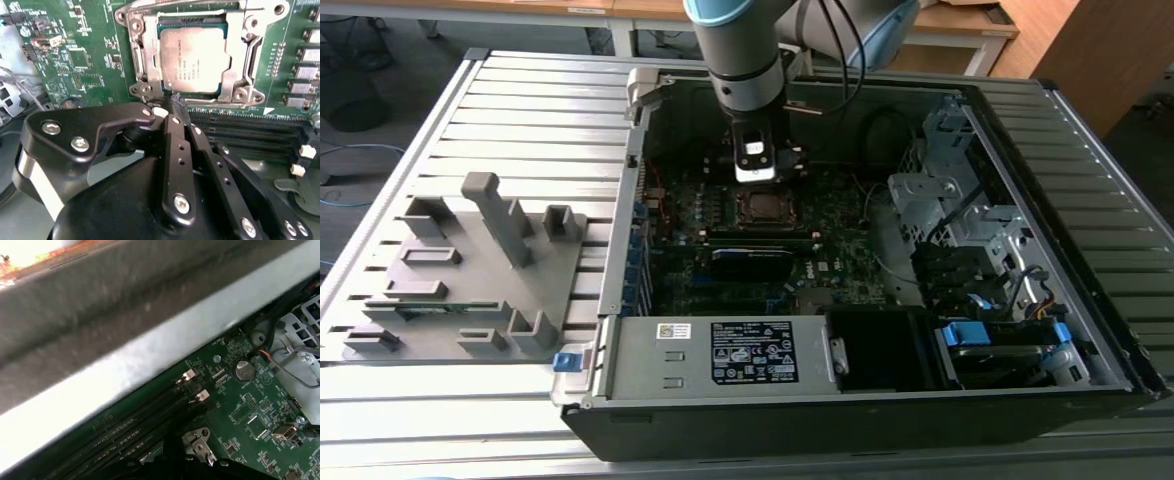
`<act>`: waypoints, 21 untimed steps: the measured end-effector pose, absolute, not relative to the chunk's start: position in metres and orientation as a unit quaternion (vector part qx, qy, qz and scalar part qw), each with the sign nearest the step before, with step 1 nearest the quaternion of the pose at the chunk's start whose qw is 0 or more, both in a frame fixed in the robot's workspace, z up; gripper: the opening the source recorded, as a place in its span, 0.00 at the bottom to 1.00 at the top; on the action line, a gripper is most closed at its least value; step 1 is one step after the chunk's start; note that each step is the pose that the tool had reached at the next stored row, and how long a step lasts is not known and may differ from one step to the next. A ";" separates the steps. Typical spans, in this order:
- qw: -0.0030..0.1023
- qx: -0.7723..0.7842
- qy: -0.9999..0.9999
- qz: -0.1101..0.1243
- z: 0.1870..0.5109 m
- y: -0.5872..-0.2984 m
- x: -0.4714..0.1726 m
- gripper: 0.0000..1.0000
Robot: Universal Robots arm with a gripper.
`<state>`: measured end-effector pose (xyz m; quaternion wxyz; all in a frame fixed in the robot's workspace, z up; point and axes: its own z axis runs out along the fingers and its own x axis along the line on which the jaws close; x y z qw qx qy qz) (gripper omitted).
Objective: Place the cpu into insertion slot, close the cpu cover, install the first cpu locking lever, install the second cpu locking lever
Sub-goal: 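Install the first cpu locking lever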
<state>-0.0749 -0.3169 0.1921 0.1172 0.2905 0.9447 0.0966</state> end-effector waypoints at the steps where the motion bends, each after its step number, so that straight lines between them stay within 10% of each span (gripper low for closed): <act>1: 0.117 0.291 0.945 0.096 0.194 -0.317 -0.075 0.11; 16: 0.116 0.290 0.945 0.093 0.213 -0.317 -0.075 0.11; 21: 0.104 0.288 0.951 0.048 0.213 -0.317 -0.074 0.11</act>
